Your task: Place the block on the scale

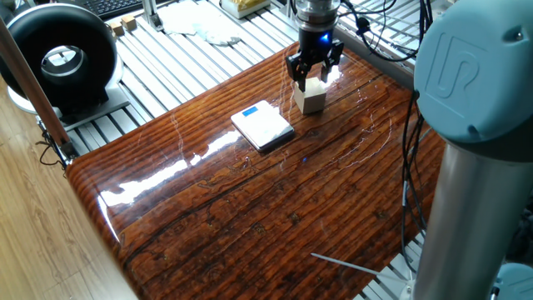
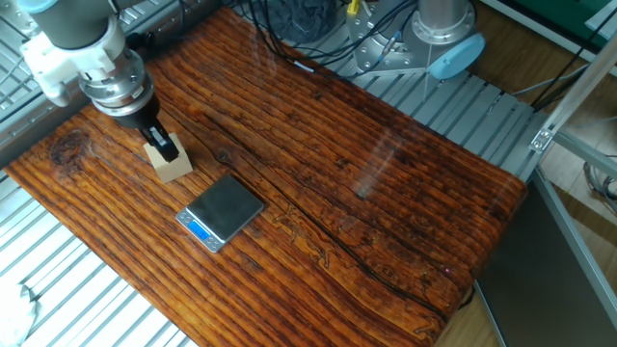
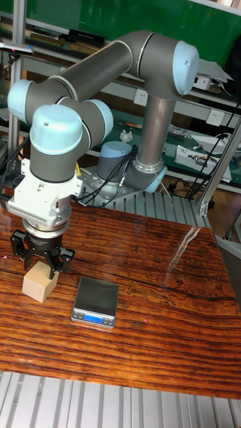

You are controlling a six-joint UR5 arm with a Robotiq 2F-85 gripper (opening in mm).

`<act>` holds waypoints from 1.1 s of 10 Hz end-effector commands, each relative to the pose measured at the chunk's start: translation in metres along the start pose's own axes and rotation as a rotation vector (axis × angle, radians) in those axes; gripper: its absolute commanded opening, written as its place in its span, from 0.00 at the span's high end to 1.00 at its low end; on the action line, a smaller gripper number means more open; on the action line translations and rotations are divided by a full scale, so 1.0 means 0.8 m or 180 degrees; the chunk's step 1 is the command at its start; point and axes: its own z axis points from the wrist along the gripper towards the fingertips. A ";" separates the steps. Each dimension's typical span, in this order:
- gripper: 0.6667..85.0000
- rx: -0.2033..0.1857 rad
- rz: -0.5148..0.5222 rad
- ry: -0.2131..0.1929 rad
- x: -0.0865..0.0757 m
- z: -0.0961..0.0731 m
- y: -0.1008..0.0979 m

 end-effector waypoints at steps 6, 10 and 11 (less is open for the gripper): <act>0.33 -0.0400 0.0143 -0.0085 -0.011 -0.012 0.026; 0.33 -0.0448 0.0097 -0.0099 -0.014 -0.015 0.026; 0.33 -0.0437 0.0098 -0.0097 -0.015 -0.014 0.027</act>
